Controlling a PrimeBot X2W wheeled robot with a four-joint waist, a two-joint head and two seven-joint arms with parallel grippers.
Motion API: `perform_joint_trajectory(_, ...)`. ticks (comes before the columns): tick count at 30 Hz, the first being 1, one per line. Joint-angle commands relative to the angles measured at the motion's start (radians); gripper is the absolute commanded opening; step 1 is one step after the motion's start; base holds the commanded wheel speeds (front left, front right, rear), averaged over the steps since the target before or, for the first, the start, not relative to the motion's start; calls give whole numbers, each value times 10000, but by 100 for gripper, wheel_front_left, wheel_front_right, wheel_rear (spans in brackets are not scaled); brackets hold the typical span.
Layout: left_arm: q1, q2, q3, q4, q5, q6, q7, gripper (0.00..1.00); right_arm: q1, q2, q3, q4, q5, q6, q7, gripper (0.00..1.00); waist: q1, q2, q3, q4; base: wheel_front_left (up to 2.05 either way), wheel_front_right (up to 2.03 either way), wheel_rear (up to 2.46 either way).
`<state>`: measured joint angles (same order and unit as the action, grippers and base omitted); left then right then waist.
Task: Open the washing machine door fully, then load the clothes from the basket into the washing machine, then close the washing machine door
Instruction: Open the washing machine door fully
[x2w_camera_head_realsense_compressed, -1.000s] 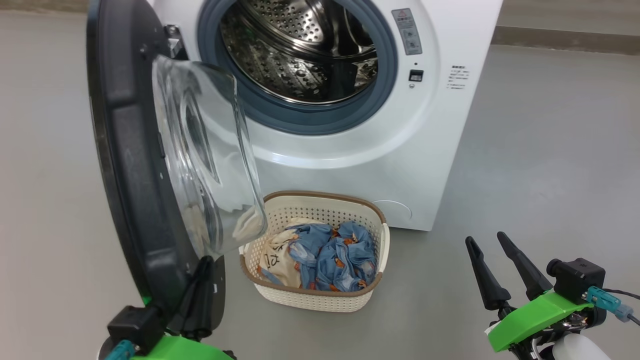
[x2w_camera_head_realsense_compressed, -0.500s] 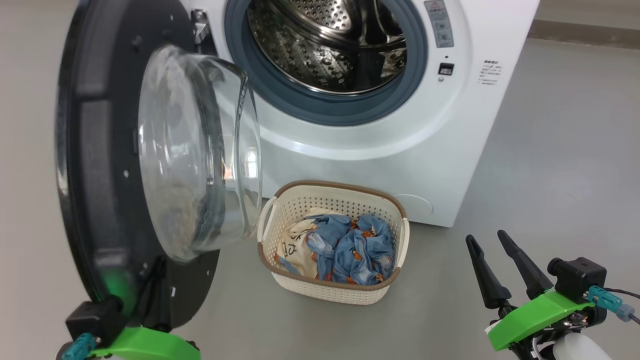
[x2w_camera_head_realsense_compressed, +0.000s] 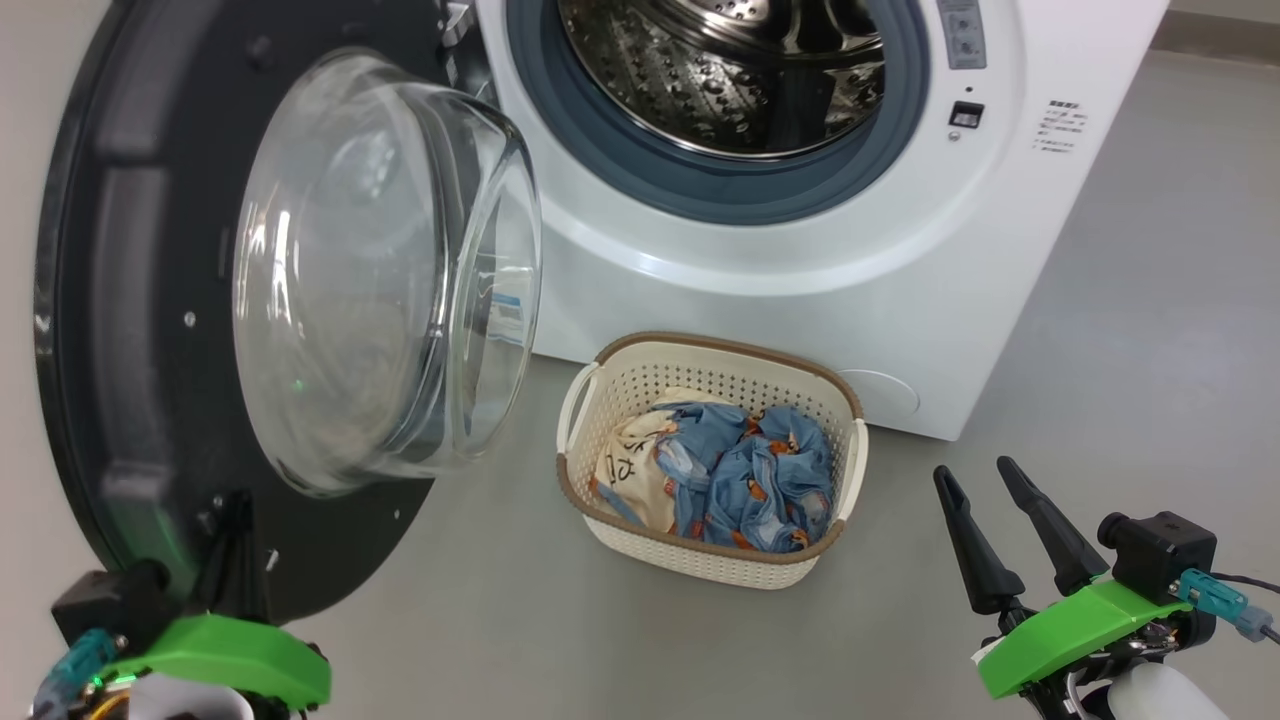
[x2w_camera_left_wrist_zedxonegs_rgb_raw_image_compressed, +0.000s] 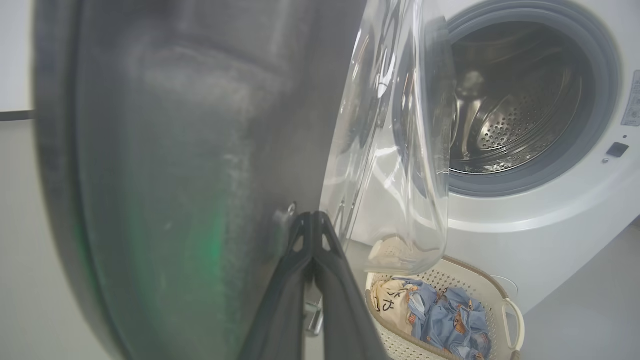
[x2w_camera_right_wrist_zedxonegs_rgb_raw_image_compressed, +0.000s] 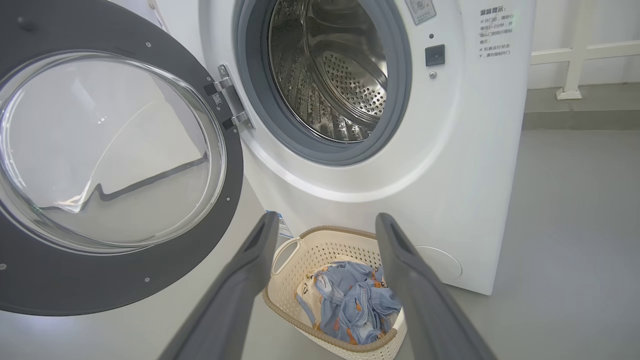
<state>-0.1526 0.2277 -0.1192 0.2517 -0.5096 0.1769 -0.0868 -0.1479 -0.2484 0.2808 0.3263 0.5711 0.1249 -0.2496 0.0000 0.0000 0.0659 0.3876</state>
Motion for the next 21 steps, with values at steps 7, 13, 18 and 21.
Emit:
perform_joint_trajectory(7, -1265, 711, 635, 630, -99, -126, -4, 0, -239, -122, 163, -305, 42, 58, -122, 100, 0, 0, 254, 280, 0, 0, 0)
perform_joint_trajectory(13, -1873, 926, 703, 1466, -122, -225, -100, 0, -273, -121, 196, -311, 66, 58, -122, 100, 0, 0, 359, 433, 0, 0, 0)
perform_joint_trajectory(18, -2356, 1154, 755, 2292, -166, -429, -249, 0, -311, -114, 253, -317, 81, 58, -122, 100, 0, 0, 413, 566, 0, 0, 0)
perform_joint_trajectory(21, -2747, 1264, 703, 2799, -132, -570, -348, 0, -354, -148, 293, -330, 93, 58, -122, 100, 0, 0, 479, 658, 0, 0, 0)
